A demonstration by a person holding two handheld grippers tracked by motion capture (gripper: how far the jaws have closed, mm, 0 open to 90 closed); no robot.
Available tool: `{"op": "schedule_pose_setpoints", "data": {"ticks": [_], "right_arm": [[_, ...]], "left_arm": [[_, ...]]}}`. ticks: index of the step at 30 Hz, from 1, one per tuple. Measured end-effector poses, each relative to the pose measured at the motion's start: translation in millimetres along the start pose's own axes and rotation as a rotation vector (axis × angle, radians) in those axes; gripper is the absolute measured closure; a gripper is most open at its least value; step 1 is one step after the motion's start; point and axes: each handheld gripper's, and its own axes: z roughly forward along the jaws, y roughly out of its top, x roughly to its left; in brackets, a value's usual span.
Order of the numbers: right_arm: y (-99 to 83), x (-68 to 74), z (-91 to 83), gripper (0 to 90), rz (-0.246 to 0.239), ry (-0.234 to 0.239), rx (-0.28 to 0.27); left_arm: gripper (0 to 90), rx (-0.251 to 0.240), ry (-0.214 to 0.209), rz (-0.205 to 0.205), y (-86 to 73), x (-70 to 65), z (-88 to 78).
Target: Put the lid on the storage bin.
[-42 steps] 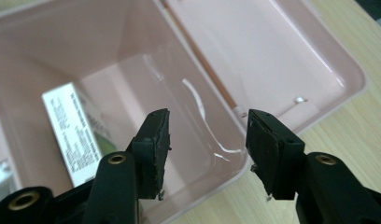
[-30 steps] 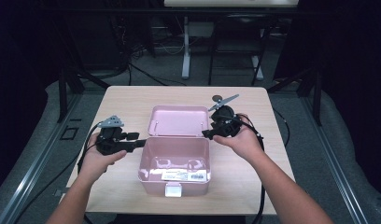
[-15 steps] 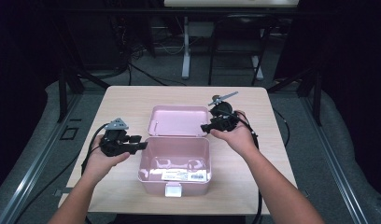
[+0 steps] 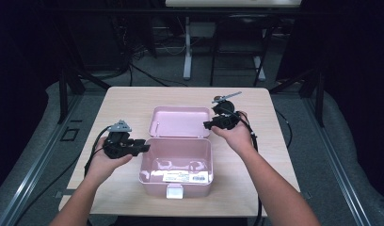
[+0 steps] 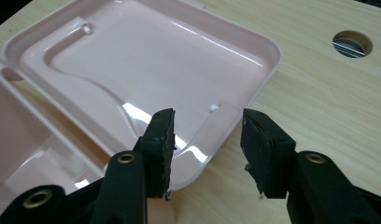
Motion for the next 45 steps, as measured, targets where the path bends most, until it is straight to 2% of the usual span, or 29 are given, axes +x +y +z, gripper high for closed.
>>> {"op": "schedule_pose_setpoints", "data": {"ticks": [5,8,11,12,13,26,29,30,31,36,41,45], "right_arm": [[0.6,-8.1,8.5,54.7,0.030,-0.023,-0.007],[1.0,-12.3,13.4,54.0,0.041,-0.020,-0.001],[1.2,-14.8,18.0,53.6,0.054,-0.023,-0.003],[1.7,-15.1,19.1,53.6,0.062,-0.025,-0.004],[2.0,-15.7,20.2,53.6,0.068,-0.024,-0.007],[4.7,-24.6,37.4,53.9,0.144,-0.048,-0.030],[4.7,-26.3,41.3,53.8,0.147,-0.055,-0.026],[4.9,-26.4,42.2,53.8,0.155,-0.053,-0.024],[5.1,-26.7,43.3,53.7,0.154,-0.053,-0.028],[5.9,-27.5,48.0,53.6,0.167,-0.047,-0.033],[6.3,-29.8,52.3,54.6,0.176,-0.054,-0.037],[6.5,-32.5,55.7,54.7,0.195,-0.082,-0.030]], "left_arm": [[65.2,-0.001,0.005,-0.006,-0.7,0.0,0.4],[65.1,-0.014,0.031,-0.004,-1.4,-1.6,2.4],[65.1,-0.004,0.013,-0.005,-1.2,-1.2,1.9],[65.1,-0.011,0.024,-0.007,-1.5,-1.8,2.5],[65.1,-0.006,0.015,-0.006,-1.3,-1.3,2.2],[65.3,-0.010,0.026,-0.009,-0.9,-2.9,3.4],[66.3,-0.017,0.030,-0.012,-0.7,-1.6,1.7],[66.8,-0.009,0.019,-0.015,-0.3,-0.8,0.4],[67.4,-0.017,0.034,-0.016,-0.4,-1.2,0.4],[68.9,-0.024,0.037,-0.012,-0.3,-1.4,0.1],[70.0,-0.023,0.027,-0.007,0.1,-1.2,-0.8],[70.4,-0.025,0.027,-0.008,0.2,-1.2,-1.0]]}}
